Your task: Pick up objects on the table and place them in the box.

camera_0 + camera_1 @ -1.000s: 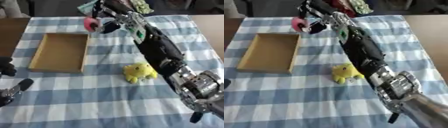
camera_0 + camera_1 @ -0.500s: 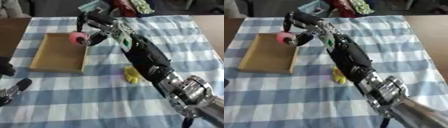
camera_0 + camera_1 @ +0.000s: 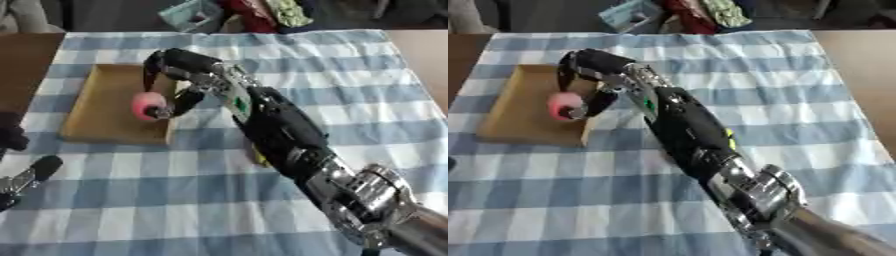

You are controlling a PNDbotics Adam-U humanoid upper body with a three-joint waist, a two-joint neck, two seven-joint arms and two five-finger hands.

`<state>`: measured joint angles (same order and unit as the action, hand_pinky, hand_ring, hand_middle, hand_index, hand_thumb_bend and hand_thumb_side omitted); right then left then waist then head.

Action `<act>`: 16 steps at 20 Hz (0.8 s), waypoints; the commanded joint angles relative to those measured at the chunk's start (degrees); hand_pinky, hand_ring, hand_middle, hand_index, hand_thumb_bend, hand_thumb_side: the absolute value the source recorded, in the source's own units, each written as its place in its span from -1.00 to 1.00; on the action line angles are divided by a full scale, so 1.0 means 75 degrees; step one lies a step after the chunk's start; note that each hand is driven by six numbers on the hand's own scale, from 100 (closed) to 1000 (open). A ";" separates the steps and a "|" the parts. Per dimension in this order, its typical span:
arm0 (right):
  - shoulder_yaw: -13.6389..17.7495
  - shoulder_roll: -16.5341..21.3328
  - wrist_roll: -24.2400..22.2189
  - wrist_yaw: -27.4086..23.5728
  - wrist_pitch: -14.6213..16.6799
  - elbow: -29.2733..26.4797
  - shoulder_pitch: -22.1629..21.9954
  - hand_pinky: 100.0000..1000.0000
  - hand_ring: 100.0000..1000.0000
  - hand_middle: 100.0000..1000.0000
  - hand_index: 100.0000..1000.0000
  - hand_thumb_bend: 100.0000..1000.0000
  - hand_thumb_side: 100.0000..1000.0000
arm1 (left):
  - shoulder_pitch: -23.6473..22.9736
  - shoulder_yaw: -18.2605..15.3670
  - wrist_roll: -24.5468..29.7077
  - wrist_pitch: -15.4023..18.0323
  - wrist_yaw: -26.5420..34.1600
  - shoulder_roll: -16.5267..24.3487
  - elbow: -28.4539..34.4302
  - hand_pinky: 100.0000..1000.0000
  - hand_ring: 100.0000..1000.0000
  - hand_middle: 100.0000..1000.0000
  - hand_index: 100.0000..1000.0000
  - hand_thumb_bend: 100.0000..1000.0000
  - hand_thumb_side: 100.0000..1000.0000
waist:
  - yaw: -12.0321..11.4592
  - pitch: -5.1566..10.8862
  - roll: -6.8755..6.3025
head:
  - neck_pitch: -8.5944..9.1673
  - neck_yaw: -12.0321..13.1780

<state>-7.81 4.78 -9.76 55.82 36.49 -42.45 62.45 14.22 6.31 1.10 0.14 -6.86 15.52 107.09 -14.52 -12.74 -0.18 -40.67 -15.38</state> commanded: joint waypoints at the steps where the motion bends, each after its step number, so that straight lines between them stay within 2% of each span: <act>1: -0.0018 0.0015 0.0101 0.0092 0.0044 -0.0093 0.0130 0.42 0.34 0.27 0.34 0.04 -0.19 | 0.0103 0.0001 0.0015 0.0010 0.0016 0.0032 0.0155 0.00 -0.04 -0.10 0.28 0.55 -0.56 | -0.0010 0.0116 -0.0013 | 0.0094 -0.0018; 4: -0.0018 0.0027 0.0174 0.0102 0.0073 -0.0111 0.0134 0.43 0.37 0.38 0.41 0.11 -0.14 | 0.0104 -0.0001 0.0012 0.0009 0.0014 0.0035 0.0154 0.00 -0.04 -0.10 0.28 0.55 -0.56 | -0.0001 0.0119 -0.0007 | 0.0103 -0.0010; 9: -0.0023 0.0153 0.0260 -0.0065 0.0085 -0.0262 0.0221 0.43 0.37 0.38 0.42 0.08 -0.16 | 0.0093 -0.0014 -0.0005 0.0005 0.0007 0.0049 0.0154 0.00 -0.04 -0.10 0.28 0.54 -0.56 | 0.0050 0.0129 -0.0007 | 0.0116 0.0014; 16: -0.0055 0.0654 0.0028 -0.1058 -0.0078 -0.0442 0.0402 0.43 0.37 0.36 0.41 0.02 -0.18 | 0.0076 -0.0066 -0.0057 0.0001 -0.0022 0.0082 0.0150 0.00 -0.05 -0.10 0.28 0.54 -0.56 | 0.0241 0.0122 0.0004 | 0.0155 0.0098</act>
<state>-8.18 7.85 -9.24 49.65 36.15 -44.07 63.83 14.24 6.44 0.94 0.07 -6.86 15.27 107.09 -12.59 -12.74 0.08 -40.17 -14.83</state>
